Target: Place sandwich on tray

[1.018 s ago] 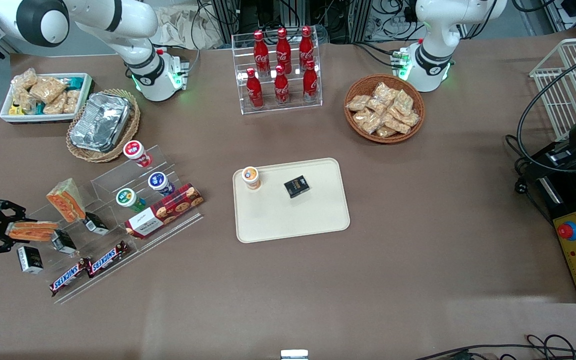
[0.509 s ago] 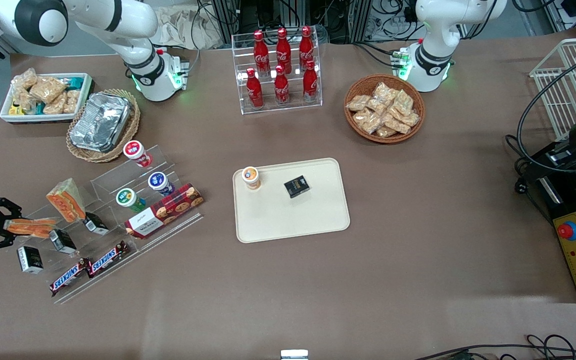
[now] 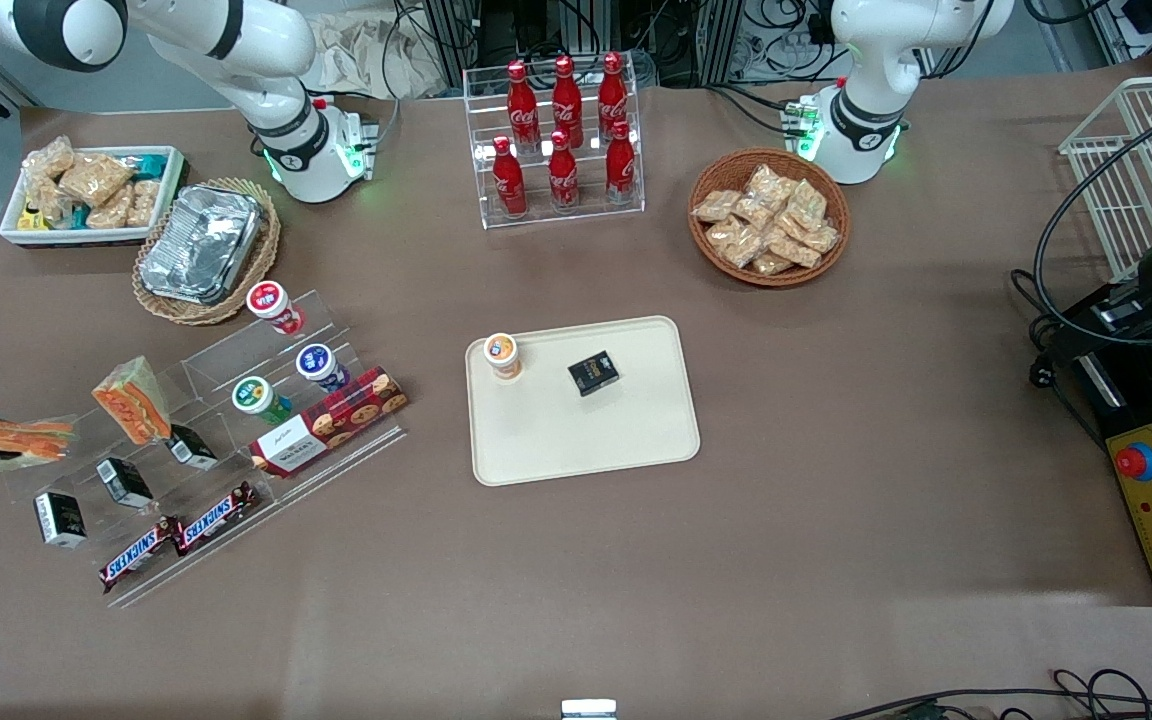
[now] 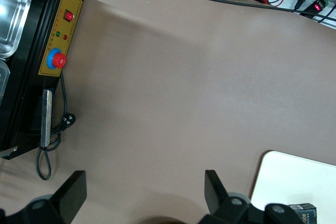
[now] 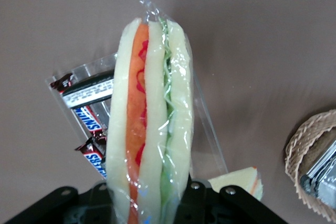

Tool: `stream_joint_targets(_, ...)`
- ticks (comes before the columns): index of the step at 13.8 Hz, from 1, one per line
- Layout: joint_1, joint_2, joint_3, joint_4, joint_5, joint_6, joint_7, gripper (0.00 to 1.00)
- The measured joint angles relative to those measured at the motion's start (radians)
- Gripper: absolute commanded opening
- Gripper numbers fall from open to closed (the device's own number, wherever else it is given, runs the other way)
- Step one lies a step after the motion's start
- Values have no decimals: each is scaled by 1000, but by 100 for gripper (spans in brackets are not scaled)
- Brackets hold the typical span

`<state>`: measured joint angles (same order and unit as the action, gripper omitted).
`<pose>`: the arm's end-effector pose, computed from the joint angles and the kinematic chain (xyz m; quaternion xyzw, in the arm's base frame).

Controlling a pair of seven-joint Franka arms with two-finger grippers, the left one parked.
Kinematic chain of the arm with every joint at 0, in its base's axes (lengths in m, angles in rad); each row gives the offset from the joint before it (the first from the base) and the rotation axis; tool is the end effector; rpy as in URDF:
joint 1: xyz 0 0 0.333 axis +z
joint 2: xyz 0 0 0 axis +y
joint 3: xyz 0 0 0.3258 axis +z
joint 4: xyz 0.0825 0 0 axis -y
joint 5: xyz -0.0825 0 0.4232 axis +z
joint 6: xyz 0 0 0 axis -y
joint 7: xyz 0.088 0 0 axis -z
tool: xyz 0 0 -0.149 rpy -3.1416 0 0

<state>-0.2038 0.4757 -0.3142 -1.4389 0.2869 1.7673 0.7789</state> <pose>0.6524 -0.2956 0.3733 -0.7786 0.6210 0.0694 0.0582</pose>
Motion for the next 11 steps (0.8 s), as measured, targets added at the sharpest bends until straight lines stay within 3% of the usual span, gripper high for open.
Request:
stream_joint_targets(5,0,-17,0,0,-46,-1,-189,32)
stream_joint_targets(8,1,-27,0,1,-47,-2,-349,15)
stream_joint_targets(11,8,-71,10,7,-47,-20,-400,15)
